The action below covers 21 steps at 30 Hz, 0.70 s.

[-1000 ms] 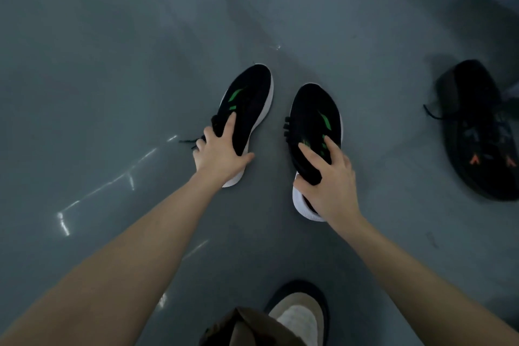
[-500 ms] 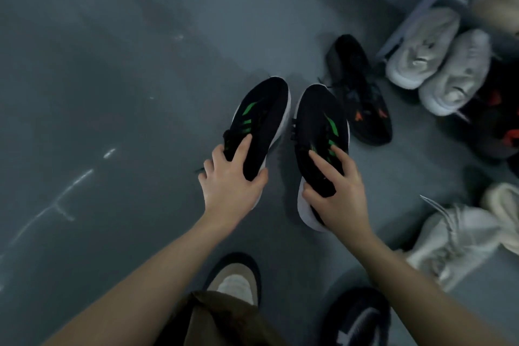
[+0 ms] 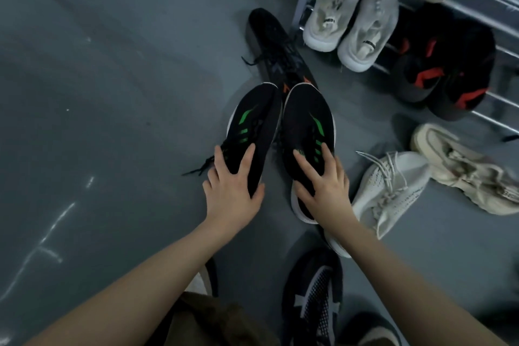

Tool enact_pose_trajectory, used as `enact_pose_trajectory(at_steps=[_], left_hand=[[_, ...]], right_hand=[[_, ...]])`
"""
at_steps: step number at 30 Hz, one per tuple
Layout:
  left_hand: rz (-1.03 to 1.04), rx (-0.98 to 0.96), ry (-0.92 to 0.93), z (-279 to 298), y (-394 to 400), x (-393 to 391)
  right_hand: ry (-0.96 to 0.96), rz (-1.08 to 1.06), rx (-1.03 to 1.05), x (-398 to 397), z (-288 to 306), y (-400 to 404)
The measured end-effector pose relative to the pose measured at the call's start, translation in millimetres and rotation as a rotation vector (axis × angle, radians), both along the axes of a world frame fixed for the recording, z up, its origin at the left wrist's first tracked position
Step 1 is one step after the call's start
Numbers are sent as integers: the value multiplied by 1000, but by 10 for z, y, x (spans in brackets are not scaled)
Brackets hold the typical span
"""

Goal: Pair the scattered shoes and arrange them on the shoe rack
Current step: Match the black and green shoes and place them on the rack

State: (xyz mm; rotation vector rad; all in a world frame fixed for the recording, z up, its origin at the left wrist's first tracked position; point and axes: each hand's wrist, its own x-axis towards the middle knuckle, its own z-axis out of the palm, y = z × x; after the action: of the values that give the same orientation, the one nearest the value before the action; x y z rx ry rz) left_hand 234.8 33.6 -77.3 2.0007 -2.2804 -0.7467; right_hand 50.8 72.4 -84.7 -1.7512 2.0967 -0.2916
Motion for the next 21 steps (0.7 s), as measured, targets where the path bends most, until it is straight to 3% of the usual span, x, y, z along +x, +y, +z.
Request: enact_pose_trajectory(at_steps=[6,14,21], left_hand=[[-244,-216,-109,-96,104,139],[-197,-103,-121,-154,73,156],[-195,-156,12,-111,43,215]], right_hand=[[323,201,-103,74,-98,75],[225,-51,106,64,-108,259],[89,-126,16,114,-31,225]])
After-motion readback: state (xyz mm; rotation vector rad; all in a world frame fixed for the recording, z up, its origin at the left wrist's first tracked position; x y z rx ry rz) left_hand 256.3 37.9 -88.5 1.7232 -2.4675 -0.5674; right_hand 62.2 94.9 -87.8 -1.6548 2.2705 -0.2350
